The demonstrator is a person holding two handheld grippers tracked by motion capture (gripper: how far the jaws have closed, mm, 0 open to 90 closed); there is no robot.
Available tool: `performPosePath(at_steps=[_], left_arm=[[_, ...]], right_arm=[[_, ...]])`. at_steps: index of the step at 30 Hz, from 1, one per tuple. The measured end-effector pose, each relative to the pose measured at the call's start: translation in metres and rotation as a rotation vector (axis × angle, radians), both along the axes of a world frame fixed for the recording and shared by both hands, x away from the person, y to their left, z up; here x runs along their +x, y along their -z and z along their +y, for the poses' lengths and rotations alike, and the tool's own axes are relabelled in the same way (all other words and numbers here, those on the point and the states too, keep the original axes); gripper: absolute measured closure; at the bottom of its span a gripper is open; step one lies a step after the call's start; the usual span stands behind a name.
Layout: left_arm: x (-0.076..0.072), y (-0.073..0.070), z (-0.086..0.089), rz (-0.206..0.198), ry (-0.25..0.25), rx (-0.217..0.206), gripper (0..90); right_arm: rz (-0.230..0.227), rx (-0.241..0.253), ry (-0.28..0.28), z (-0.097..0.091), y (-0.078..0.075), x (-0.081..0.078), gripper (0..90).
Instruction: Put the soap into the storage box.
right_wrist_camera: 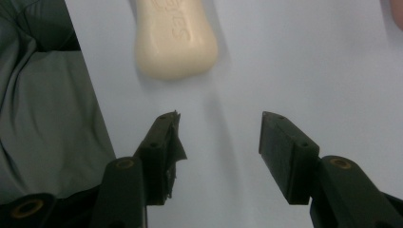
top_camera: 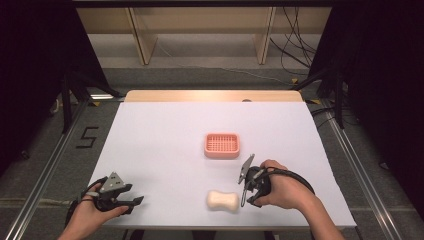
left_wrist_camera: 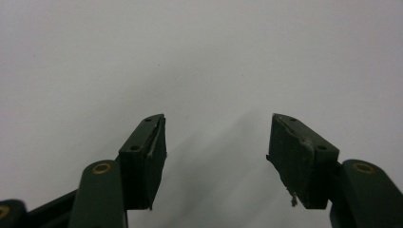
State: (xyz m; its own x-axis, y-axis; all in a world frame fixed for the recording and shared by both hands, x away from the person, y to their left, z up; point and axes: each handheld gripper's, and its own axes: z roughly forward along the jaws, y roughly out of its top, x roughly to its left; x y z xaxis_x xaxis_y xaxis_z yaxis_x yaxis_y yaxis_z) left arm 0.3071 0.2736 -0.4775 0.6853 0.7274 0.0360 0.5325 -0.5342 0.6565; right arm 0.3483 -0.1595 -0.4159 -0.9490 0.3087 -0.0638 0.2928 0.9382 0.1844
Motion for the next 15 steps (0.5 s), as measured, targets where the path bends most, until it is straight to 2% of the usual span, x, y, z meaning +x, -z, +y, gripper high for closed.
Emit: performPosePath(at_steps=[3, 4, 5, 6, 7, 9, 12, 15], left_arm=[[0.0, 0.0, 0.0, 0.001, -0.002, -0.003, 37.3], [-0.001, 0.0, -0.001, 0.007, -0.007, -0.01, 37.3], [-0.001, 0.0, -0.001, 0.007, -0.007, -0.01, 37.3], [-0.001, 0.0, -0.001, 0.006, -0.008, 0.0, 37.3], [-0.001, -0.001, -0.001, -0.003, 0.001, 0.009, 37.2], [-0.001, -0.001, -0.001, -0.003, 0.0, 0.008, 37.3], [-0.001, -0.001, -0.001, 0.002, 0.005, 0.002, 37.2], [-0.001, 0.0, -0.001, 0.001, -0.007, -0.016, 37.2]], right_arm=[[-0.002, -0.014, -0.016, 0.008, -0.001, 0.002, 48.3], [0.004, -0.017, -0.006, 0.011, -0.001, 0.002, 48.3], [-0.005, -0.013, -0.049, 0.013, 0.0, 0.004, 48.2], [0.002, -0.016, -0.059, 0.018, 0.0, 0.004, 48.1], [0.015, -0.022, -0.022, 0.022, -0.001, 0.002, 48.0], [0.011, -0.019, -0.084, 0.028, 0.001, 0.005, 47.9], [0.038, -0.032, -0.052, 0.041, 0.0, 0.002, 47.9], [0.045, -0.037, -0.09, 0.05, 0.003, 0.005, 47.9]])
